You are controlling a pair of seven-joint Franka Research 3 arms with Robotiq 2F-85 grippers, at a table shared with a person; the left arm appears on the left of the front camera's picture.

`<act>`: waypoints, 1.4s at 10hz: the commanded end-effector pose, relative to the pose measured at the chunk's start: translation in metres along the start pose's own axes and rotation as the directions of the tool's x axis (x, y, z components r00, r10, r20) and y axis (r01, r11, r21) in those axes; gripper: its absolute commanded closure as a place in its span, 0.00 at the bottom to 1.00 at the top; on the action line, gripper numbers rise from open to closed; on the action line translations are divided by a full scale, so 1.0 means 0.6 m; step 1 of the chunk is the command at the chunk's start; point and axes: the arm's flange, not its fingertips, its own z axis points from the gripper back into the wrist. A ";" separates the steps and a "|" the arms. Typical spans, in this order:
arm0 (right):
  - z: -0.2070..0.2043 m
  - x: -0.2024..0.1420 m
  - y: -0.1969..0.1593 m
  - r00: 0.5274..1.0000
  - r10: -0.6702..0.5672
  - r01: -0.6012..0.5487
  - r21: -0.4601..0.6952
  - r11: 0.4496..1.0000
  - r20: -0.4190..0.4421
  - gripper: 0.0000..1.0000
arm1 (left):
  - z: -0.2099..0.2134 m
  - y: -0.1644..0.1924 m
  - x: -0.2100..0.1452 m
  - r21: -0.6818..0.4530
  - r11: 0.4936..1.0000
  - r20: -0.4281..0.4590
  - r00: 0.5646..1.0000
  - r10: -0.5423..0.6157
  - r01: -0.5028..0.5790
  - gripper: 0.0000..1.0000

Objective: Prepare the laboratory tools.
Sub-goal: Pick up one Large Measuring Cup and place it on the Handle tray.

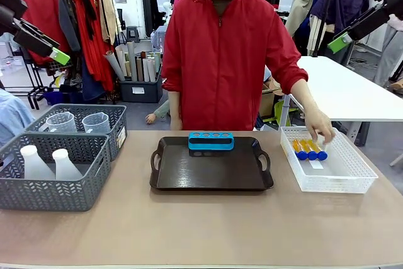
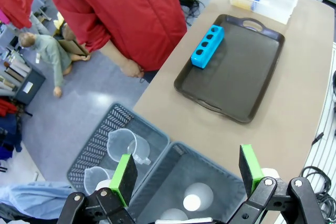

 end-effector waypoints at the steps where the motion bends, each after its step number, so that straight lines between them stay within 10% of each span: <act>1: 0.000 0.001 0.001 1.000 -0.002 0.002 0.003 1.000 0.003 0.00 | 0.000 0.000 0.000 0.000 1.000 0.000 1.000 0.000 0.000 0.00; 5: 0.000 0.001 0.001 1.000 -0.002 0.002 0.003 1.000 0.003 0.00 | 0.034 0.022 0.024 0.151 0.978 -0.331 0.925 0.187 -0.144 0.00; 9: 0.000 0.001 0.001 1.000 -0.002 0.002 0.003 1.000 0.003 0.00 | -0.011 0.127 0.001 0.276 0.908 -0.383 0.830 0.404 -0.315 0.00; 14: 0.000 0.001 0.001 1.000 -0.002 0.002 0.003 1.000 0.003 0.00 | -0.036 0.142 -0.023 0.270 0.910 -0.391 0.828 0.401 -0.314 0.00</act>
